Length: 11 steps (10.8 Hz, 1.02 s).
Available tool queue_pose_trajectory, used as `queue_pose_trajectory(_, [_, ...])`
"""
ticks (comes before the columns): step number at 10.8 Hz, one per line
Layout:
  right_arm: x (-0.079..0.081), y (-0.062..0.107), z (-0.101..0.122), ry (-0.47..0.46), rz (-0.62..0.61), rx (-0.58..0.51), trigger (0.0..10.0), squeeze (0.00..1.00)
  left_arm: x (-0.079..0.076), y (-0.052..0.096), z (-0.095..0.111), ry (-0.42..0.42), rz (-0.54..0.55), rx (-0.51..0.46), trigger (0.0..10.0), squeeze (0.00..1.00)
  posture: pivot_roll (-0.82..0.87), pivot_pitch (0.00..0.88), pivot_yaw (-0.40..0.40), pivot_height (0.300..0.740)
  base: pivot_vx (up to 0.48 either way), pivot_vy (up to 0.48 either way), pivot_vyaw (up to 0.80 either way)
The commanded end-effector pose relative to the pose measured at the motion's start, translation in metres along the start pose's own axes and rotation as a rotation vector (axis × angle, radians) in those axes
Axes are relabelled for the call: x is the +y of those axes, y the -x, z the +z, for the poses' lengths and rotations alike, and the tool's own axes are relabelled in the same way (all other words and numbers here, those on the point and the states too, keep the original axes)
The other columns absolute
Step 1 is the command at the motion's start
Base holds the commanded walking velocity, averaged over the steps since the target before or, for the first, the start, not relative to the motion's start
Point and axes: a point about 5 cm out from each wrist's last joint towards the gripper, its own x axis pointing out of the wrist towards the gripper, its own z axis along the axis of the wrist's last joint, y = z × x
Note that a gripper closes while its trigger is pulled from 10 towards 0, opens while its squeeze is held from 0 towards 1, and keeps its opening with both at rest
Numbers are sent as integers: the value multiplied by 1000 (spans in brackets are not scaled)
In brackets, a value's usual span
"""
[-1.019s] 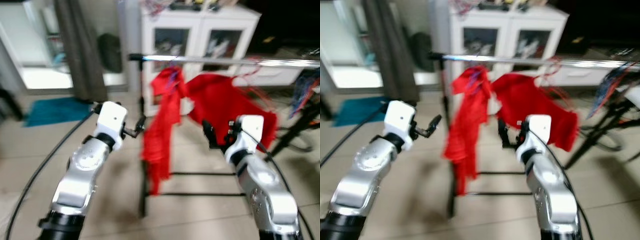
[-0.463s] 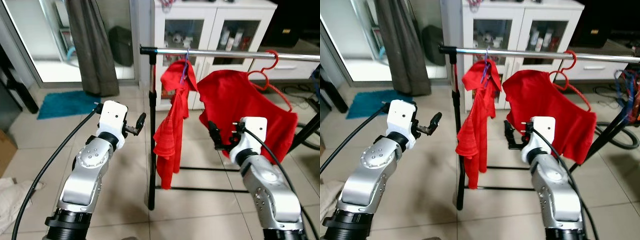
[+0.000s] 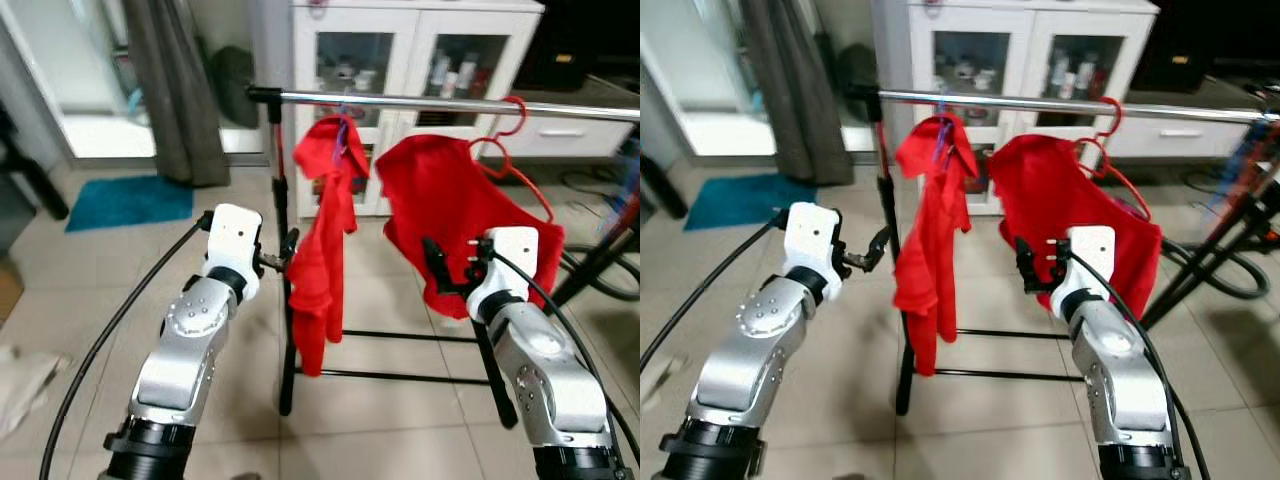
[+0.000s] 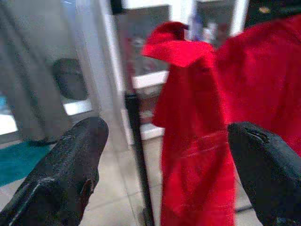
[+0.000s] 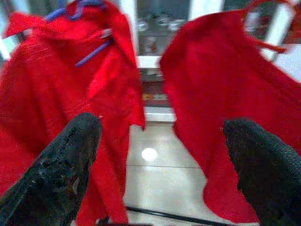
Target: Hang hanger
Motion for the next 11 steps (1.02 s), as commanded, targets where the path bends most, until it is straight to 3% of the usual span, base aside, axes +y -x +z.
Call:
queue_pose_trajectory(1, [5,-2,-2,7,21,14,10000,1000,8,0,4,-19,30,-15,10000,906,84,0,-33,740,300,0,800])
queue_pose_trajectory(3, [1,-4,-1,-4,-14,6,10000,1000,9,-1,7,-23,27,-21,10000,914,83,0,-27,740,362,0,800])
queue_pose_trajectory(11, [-8,-9,14,-45,-77,-66,10000,1000,-4,0,1,-52,-101,3,10000,910,82,0,-36,740,370,0,0])
